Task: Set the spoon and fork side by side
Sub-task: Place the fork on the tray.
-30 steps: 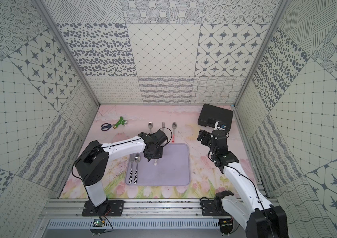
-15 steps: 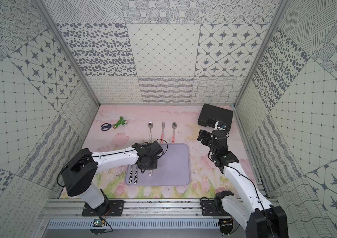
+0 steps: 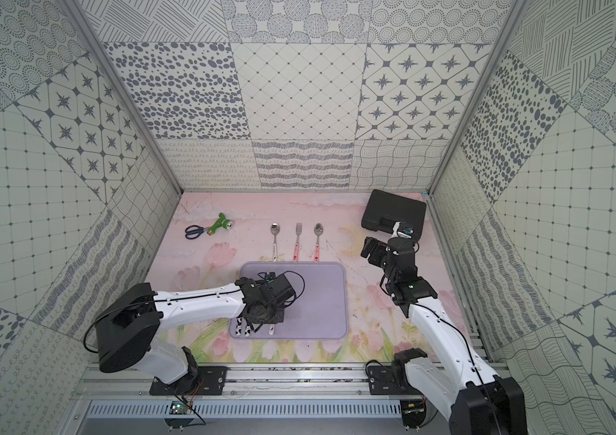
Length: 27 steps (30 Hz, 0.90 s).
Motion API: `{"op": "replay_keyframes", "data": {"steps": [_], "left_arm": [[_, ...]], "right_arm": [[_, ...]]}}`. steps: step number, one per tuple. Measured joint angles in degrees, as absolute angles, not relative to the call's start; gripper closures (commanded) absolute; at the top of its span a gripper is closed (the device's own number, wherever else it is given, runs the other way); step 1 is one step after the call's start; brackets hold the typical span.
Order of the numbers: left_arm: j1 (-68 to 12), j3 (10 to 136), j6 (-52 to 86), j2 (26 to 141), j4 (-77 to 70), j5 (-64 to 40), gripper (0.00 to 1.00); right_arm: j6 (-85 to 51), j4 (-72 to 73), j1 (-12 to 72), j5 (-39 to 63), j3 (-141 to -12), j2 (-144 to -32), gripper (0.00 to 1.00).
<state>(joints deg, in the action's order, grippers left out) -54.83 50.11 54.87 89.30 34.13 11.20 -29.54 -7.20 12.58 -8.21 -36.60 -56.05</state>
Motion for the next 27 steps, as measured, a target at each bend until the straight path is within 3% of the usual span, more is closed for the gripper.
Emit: {"op": "replay_keyframes", "data": {"steps": [7,27], "left_arm": [[-56.42,49.06,56.99,89.14,33.80,12.53,1.00],[-56.86,49.19,58.46,90.50,33.74,13.82,0.75]], "right_arm": [[-29.54,-7.25,12.58,-8.21,-36.60,-56.05,0.03],[-29.54,-7.49,12.58,-8.19,-36.60,-56.05,0.03]]}}
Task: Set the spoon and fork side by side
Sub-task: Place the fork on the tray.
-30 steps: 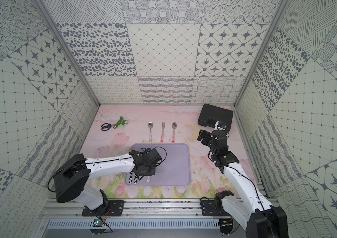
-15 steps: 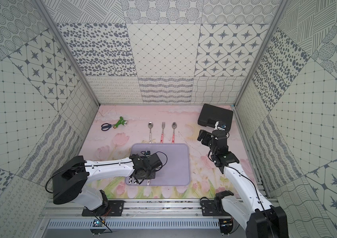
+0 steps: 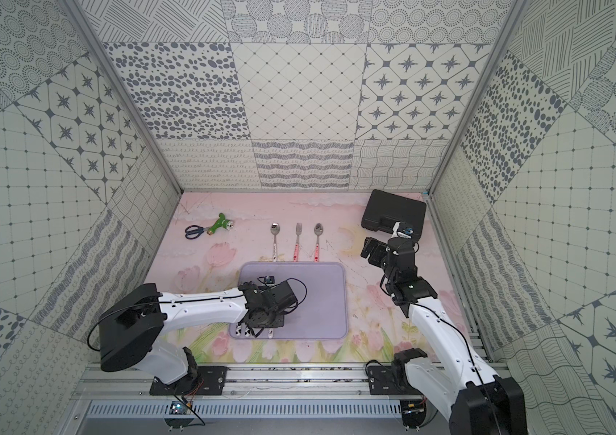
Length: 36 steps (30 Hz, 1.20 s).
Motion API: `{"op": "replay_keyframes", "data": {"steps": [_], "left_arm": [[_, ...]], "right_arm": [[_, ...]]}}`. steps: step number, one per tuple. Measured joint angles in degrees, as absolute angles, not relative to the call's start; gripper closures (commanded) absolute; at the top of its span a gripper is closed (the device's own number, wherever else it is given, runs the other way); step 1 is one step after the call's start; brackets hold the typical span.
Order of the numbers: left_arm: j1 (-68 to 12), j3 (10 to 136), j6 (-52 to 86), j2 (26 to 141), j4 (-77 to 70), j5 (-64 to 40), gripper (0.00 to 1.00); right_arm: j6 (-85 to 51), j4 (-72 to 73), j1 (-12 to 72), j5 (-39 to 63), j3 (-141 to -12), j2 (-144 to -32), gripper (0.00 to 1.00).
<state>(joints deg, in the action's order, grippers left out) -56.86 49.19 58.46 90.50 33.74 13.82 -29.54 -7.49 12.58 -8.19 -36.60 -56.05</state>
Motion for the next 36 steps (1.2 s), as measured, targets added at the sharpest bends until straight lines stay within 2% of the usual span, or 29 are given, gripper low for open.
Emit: {"op": "replay_keyframes", "data": {"steps": [8,22,36], "left_arm": [[-56.90,49.23,58.41,88.92,34.13,13.85,0.68],[-56.14,54.30,57.04,86.35,36.82,16.19,0.63],[-45.91,63.64,49.80,88.38,37.06,15.70,0.62]], "right_arm": [[-29.54,-7.49,12.58,-8.16,-36.60,-56.05,0.03],[-29.56,-7.49,12.58,-8.03,-36.60,-56.05,0.03],[-29.56,-7.49,12.58,-8.03,-36.60,-56.07,0.03]]}}
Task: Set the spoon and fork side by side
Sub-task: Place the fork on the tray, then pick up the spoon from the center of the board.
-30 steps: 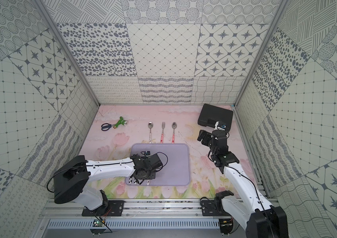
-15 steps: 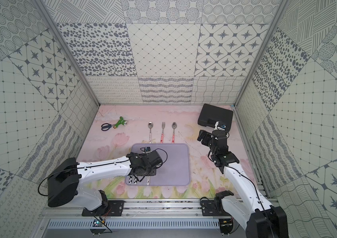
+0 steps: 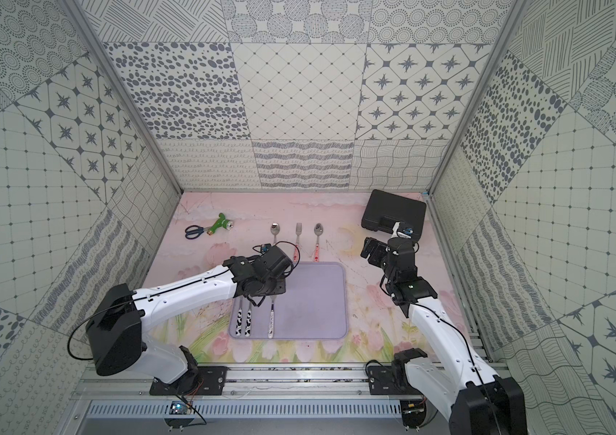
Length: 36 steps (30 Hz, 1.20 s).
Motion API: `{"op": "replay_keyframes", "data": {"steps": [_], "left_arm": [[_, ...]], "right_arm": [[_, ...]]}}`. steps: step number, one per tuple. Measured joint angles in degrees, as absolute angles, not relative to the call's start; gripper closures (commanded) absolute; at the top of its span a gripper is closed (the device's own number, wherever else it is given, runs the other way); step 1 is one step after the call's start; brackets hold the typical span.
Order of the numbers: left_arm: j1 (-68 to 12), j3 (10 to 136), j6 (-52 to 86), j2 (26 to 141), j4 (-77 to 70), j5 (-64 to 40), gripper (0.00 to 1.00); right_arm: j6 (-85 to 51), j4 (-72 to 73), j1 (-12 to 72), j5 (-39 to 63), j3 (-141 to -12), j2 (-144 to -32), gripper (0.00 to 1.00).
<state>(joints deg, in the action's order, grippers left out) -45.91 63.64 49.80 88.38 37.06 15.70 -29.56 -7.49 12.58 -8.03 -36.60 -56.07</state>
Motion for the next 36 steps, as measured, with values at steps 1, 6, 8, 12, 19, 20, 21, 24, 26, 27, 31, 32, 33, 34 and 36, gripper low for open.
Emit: {"op": "replay_keyframes", "data": {"steps": [1,6,8,12,19,20,21,24,26,27,31,32,33,34,36], "left_arm": [[-45.23,64.27,49.30,88.77,37.06,15.55,0.62],[-40.93,68.03,46.24,91.81,36.99,14.90,0.63],[-39.55,69.28,45.23,93.14,36.91,14.61,0.63],[-36.49,71.90,43.38,96.38,36.67,13.63,0.64],[-32.34,77.03,40.69,102.32,36.45,12.21,0.64],[-31.88,77.91,40.32,103.33,36.40,12.03,0.65],[-31.46,78.76,40.01,104.36,36.38,11.73,0.65],[-30.61,81.01,39.11,107.09,36.36,11.03,0.65],[-30.26,82.43,38.61,108.84,36.40,10.70,0.64],[-30.09,83.13,38.33,109.75,36.38,10.61,0.64],[-29.17,85.62,37.28,113.32,36.25,10.13,0.64],[-28.86,86.13,37.15,114.08,36.23,10.09,0.64],[-28.47,86.63,36.93,114.98,36.21,10.00,0.64],[-28.21,87.00,36.82,115.68,36.23,9.85,0.64],[-27.64,87.81,36.40,117.10,36.21,9.54,0.64]], "right_arm": [[-29.56,-7.49,12.58,-8.01,-36.60,-56.07,0.03],[-29.56,-7.49,12.58,-8.03,-36.60,-56.29,0.03],[-29.56,-7.49,12.58,-8.03,-36.60,-56.36,0.03],[-29.56,-7.49,12.58,-8.03,-36.60,-56.71,0.03],[-29.56,-7.49,12.58,-8.03,-36.60,-56.73,0.03],[-29.56,-7.49,12.58,-8.03,-36.60,-56.73,0.03],[-29.56,-7.49,12.58,-8.05,-36.60,-56.73,0.03],[-29.56,-7.49,12.58,-8.05,-36.60,-56.73,0.03],[-29.56,-7.49,12.58,-8.05,-36.60,-56.75,0.03],[-29.56,-7.49,12.58,-8.05,-36.60,-56.75,0.03],[-29.56,-7.49,12.58,-8.08,-36.60,-56.75,0.03],[-29.56,-7.49,12.58,-8.10,-36.60,-56.77,0.03],[-29.56,-7.49,12.58,-8.10,-36.60,-56.84,0.03],[-29.56,-7.46,12.58,-8.12,-36.60,-56.99,0.03],[-29.56,-7.49,12.58,-8.16,-36.60,-57.39,0.03]]}}
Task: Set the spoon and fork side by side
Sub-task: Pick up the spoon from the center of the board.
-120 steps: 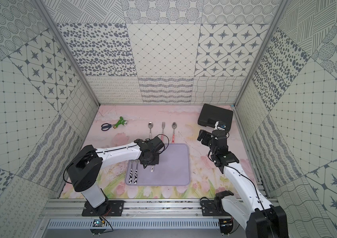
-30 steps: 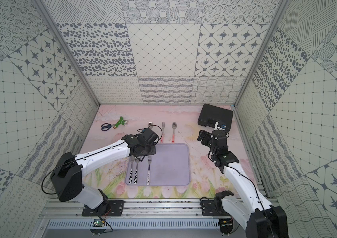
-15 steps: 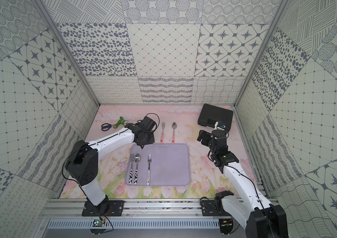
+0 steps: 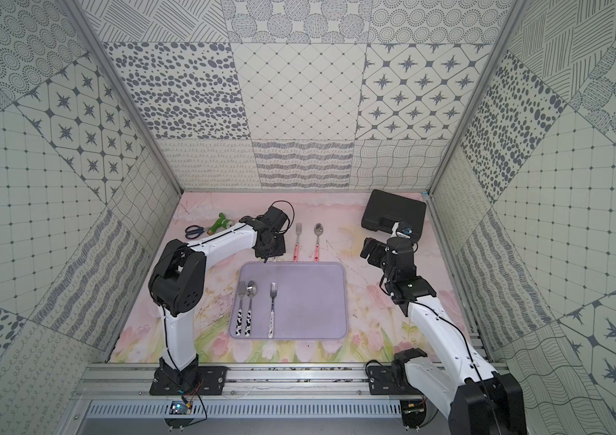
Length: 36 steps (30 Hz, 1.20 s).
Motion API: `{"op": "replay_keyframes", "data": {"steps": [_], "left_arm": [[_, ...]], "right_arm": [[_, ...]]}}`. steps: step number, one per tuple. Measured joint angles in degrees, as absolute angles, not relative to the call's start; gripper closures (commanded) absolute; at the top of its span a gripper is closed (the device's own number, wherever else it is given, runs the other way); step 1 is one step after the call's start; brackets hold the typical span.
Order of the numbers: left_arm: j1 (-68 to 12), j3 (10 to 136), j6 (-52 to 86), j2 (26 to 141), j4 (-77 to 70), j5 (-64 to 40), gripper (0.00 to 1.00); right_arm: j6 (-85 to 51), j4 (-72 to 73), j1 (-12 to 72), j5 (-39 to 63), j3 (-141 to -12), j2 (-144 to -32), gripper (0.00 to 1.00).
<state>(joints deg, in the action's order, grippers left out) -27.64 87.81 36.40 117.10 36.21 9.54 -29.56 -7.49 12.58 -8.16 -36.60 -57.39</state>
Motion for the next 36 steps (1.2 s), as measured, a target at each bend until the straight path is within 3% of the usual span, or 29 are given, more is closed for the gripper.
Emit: {"op": "replay_keyframes", "data": {"steps": [19,36], "left_arm": [[-25.58,94.19,34.28,124.09,36.69,8.75,0.69],[-25.34,97.01,33.21,126.43,37.12,8.78,0.97]], "right_arm": [[-29.56,-7.49,12.58,-8.25,-36.60,-58.13,0.03],[-29.56,-7.46,12.58,-8.25,-36.60,-58.13,0.03]]}}
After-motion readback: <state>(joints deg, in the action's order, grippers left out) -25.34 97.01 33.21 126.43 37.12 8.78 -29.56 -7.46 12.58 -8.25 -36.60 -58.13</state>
